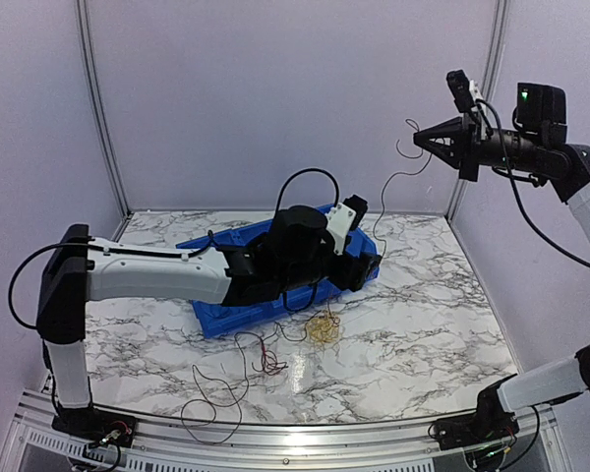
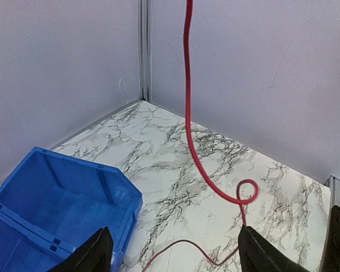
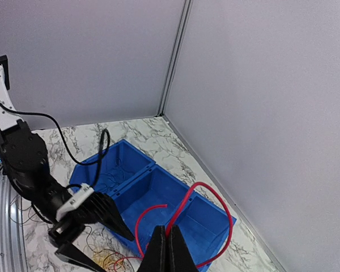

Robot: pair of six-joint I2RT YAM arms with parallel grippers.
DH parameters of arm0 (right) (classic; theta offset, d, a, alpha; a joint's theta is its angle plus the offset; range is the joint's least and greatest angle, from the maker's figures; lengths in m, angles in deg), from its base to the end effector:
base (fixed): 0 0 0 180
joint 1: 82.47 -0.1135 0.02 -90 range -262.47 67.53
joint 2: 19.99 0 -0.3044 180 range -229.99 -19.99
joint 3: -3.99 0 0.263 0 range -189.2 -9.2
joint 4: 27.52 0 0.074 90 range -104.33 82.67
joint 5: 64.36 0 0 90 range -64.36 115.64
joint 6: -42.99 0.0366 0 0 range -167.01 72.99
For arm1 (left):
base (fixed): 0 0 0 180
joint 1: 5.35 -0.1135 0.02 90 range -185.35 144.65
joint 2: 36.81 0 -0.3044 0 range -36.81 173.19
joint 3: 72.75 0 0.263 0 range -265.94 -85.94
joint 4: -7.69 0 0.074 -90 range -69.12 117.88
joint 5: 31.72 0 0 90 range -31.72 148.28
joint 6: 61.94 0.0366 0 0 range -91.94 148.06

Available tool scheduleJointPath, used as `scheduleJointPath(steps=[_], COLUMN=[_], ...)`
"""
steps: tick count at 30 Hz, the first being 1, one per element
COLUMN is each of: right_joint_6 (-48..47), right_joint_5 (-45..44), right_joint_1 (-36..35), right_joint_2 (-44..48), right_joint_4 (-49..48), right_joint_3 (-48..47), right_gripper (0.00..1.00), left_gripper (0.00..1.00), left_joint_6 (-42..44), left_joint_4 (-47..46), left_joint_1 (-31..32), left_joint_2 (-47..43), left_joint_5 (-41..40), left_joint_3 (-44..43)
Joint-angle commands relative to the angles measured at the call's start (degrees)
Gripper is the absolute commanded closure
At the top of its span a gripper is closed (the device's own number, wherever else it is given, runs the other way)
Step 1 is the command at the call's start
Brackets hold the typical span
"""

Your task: Untangle the cables

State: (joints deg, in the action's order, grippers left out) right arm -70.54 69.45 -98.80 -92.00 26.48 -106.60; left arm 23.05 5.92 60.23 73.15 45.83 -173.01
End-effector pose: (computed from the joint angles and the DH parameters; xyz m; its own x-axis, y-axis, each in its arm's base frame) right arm 0.2120 0.0885 0.5403 0.1027 -0.2701 -0.9573 -0.8751 0.4331 -0.2161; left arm 0.2105 -0.4446 0.3402 -0.1268 0.0729 -0.9893 0.7928 0.6068 -0.0569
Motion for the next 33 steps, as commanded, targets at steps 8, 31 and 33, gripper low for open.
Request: scheduleJointPath(steps=[8, 31, 33], right_joint_6=[3.77, 25.08, 27.37], right_joint_5=[6.88, 6.28, 5.52], right_joint_1=[-0.79, 27.03, 29.84], right_joint_2=[-2.0, -17.2, -16.92], right_joint_4=[0.35, -27.14, -31.13], right_joint_3=[-10.17, -51.98, -52.16], right_gripper=[1.0, 1.0, 1.0], left_gripper=[0.39, 0.65, 0.68], left_joint_6=[-1.81, -16.54, -16.97], left_joint_4=[-5.08, -9.64, -10.68], left_joint_1=[-1.81, -2.17, -2.13], left_joint_2=[15.28, 26.38, 26.37], left_joint_5=[10.17, 12.27, 12.27], left_joint_3=[-7.29, 1.96, 3.12])
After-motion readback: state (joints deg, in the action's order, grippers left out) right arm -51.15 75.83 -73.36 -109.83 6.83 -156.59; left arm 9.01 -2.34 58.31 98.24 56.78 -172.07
